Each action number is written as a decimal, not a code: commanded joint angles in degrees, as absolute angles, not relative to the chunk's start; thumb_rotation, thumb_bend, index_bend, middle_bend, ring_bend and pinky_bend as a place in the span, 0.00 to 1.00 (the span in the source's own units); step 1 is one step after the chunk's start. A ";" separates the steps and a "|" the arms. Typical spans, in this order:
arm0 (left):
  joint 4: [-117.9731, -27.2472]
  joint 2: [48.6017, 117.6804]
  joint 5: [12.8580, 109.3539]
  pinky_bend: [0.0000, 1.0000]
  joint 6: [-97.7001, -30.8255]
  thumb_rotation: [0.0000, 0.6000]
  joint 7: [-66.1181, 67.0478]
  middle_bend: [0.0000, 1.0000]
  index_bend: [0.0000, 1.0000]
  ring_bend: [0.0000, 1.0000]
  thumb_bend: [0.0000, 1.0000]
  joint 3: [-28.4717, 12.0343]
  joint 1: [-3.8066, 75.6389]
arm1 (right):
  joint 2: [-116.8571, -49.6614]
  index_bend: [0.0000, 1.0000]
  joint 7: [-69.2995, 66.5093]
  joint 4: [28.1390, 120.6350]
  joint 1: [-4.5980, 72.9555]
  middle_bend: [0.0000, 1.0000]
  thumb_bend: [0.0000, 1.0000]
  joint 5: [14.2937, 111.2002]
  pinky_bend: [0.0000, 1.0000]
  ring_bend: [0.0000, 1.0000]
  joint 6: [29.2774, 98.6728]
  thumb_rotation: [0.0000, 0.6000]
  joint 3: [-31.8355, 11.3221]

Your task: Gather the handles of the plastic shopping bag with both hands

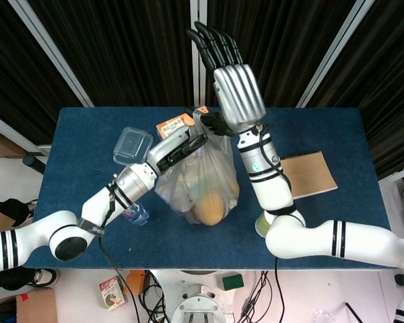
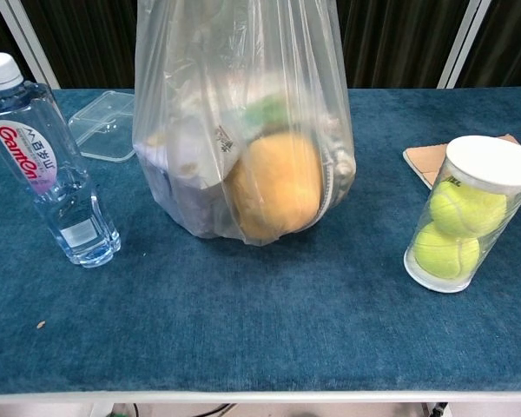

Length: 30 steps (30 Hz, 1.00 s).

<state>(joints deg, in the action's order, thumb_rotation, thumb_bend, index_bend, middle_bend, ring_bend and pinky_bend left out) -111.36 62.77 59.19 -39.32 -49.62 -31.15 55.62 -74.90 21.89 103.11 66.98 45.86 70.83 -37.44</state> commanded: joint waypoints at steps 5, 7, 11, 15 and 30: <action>-110.46 63.35 57.58 0.31 -40.21 0.16 -48.30 0.24 0.22 0.16 0.15 -31.97 55.61 | -74.56 0.00 20.66 102.28 66.67 0.00 0.00 46.03 0.00 0.00 70.13 1.00 -36.81; -110.64 63.64 57.33 0.31 -40.34 0.17 -48.42 0.24 0.22 0.16 0.15 -32.49 55.67 | -74.67 0.00 20.50 102.20 66.72 0.00 0.00 46.11 0.00 0.00 70.05 1.00 -36.54; -111.51 63.80 56.53 0.31 -39.69 0.17 -49.34 0.24 0.22 0.16 0.15 -33.31 55.60 | -75.01 0.00 20.43 101.73 67.11 0.00 0.00 46.14 0.00 0.00 70.01 1.00 -36.36; -111.77 64.12 55.57 0.31 -38.62 0.16 -49.94 0.24 0.21 0.16 0.15 -33.85 55.80 | -75.55 0.00 20.64 101.33 67.67 0.00 0.00 46.01 0.00 0.00 70.13 1.00 -36.20; -112.54 65.15 56.50 0.39 -35.17 0.18 -52.66 0.27 0.22 0.21 0.15 -35.79 55.01 | -76.62 0.00 22.10 99.11 69.36 0.00 0.00 43.61 0.00 0.00 70.60 1.00 -36.70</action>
